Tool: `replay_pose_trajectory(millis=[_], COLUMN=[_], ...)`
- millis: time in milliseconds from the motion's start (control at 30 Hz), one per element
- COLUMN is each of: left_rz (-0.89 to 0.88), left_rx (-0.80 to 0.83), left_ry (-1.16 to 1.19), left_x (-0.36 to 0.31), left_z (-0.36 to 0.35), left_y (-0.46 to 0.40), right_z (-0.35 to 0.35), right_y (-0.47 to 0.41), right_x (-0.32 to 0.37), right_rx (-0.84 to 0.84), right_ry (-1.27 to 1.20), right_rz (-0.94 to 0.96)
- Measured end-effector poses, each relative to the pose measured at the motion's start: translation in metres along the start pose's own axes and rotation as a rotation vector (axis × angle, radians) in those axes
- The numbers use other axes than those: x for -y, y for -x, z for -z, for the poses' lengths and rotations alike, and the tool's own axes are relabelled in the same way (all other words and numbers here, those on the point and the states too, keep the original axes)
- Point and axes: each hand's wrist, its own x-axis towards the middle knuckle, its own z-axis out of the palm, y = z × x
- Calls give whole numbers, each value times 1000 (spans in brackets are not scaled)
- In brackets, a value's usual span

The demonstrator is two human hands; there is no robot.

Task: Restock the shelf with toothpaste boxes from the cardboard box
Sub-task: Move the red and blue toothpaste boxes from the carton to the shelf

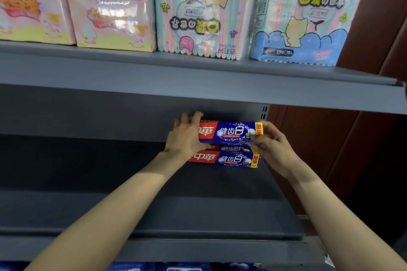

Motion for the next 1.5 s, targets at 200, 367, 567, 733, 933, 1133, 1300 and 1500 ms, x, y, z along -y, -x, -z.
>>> replay_pose_trajectory(millis=[200,367,567,733,933,1133,1300,1500], left_rz=[146,136,121,140,112,-101,-121,119], left_rx=[-9,-97,-95,-138,-74,-137,-8,-76], left_ry=[505,501,514,508,303,-97,-225,-52], left_x=[13,11,11,11,8,9,24,93], left_z=[-5,-18,-27,-27,-19,9,43,93], left_y=[3,11,16,15,24,37,62,137], right_z=[4,3,3,-4,-17,-65,-127,-236], right_y=[-4,-6,0,6,12,18,32,69], right_x=[-5,-16,-25,-26,-30,-24,-20,-44], right_rx=[-104,-237,-406,-399,-356,-216,-72,76], right_ry=[206,569,874,1077,1421,1464,1376,1183], right_rz=[126,231,298,331,481,619,524,468])
